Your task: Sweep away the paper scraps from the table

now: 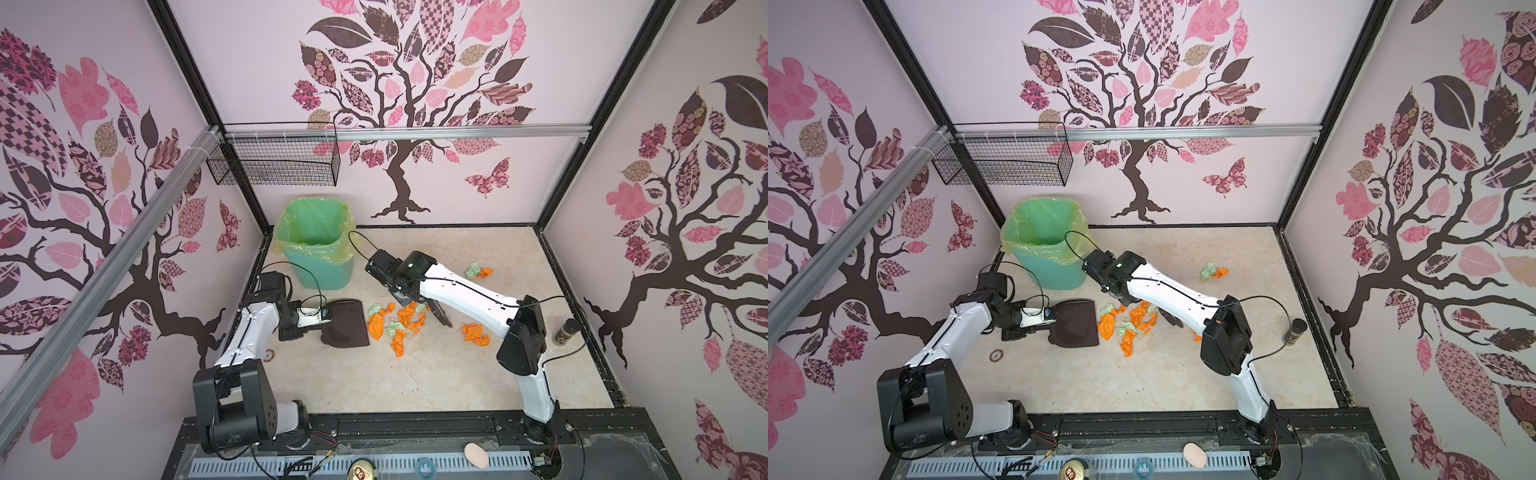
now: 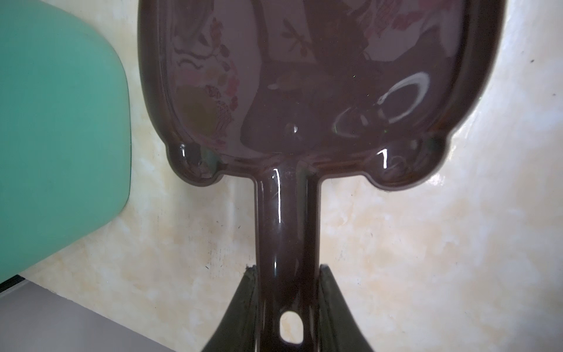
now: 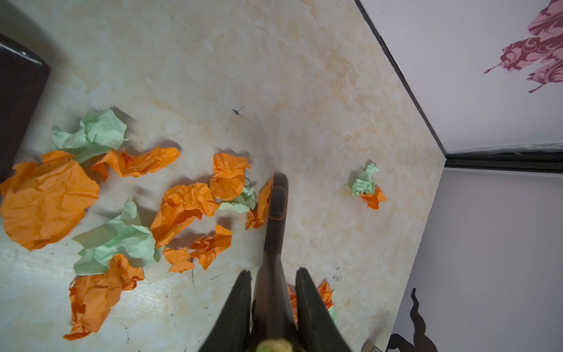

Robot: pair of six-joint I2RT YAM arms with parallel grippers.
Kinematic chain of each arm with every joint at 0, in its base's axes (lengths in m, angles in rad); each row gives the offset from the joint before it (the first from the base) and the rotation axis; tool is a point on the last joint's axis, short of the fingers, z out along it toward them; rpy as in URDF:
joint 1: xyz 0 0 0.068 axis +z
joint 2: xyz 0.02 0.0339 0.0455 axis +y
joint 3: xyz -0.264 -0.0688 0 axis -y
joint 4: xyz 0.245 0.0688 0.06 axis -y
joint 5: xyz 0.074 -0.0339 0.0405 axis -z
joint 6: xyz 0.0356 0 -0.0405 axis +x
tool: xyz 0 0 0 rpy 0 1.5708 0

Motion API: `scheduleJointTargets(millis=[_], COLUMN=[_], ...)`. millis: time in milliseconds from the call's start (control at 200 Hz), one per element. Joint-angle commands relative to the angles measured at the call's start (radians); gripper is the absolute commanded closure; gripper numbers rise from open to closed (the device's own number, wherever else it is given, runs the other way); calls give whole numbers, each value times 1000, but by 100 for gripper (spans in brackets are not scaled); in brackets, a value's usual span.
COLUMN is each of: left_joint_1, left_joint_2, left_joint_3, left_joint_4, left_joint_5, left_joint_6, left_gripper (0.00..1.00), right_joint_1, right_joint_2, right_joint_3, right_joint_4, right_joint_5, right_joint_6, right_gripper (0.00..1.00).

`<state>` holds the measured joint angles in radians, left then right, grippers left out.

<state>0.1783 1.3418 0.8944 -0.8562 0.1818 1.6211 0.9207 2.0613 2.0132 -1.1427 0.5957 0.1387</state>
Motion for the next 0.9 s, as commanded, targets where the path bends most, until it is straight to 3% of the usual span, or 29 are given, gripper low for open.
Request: scheduleJointTargets(millis=[0, 435, 895], left_joint_1=[-13, -49, -126], left_joint_2=[1, 53, 48], left_joint_3=[-18, -63, -41], left_joint_4=[2, 35, 23], left_joint_5=[-26, -46, -42], left_joint_6=[-11, -46, -113], left_gripper=[99, 98, 98], right_joint_1=[-8, 14, 109], right_joint_2=[-49, -65, 40], right_joint_3=[-4, -7, 266], right_joint_4=[47, 147, 73], right_joint_5=[-61, -244, -297], right_joint_6=[63, 112, 94], right_gripper=[100, 100, 100])
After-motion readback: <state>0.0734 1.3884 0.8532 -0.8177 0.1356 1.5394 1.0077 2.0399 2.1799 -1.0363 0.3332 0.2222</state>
